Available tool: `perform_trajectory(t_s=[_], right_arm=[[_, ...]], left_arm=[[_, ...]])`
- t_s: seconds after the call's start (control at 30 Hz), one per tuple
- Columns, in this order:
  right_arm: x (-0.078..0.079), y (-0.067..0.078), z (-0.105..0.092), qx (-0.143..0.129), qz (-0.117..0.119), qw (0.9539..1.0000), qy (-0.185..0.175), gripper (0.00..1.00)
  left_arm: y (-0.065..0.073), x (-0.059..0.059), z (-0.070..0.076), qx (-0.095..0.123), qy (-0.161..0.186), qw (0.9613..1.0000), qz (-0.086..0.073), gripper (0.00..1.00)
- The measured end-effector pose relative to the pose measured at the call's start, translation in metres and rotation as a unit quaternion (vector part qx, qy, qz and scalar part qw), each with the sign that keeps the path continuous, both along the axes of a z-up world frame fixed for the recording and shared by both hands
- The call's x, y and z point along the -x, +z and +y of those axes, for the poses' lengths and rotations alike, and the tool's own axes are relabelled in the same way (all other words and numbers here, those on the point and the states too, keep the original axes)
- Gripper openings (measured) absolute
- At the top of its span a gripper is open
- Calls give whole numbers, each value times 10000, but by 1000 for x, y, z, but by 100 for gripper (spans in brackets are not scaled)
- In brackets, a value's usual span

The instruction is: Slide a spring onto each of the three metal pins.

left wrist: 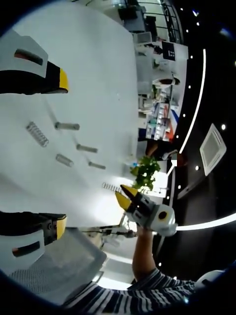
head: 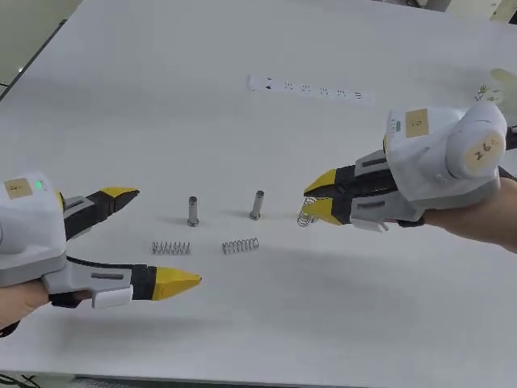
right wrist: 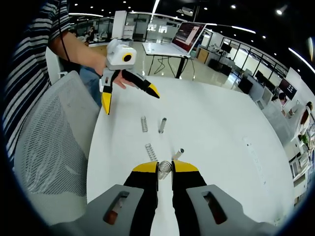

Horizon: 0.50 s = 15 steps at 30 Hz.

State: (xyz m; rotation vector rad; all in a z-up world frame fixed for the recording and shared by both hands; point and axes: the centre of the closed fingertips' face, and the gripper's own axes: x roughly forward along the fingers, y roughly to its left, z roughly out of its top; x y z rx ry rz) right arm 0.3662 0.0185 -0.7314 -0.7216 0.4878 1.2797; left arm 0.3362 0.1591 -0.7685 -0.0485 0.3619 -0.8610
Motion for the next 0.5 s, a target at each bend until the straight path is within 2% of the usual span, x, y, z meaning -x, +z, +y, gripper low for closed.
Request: perform_trajectory(t_s=[0.5], right_arm=[[-36,-2,-25,-33,-95,9979,-647,7]], left_arm=[[0,-1,2,22,24,10000,5,98]])
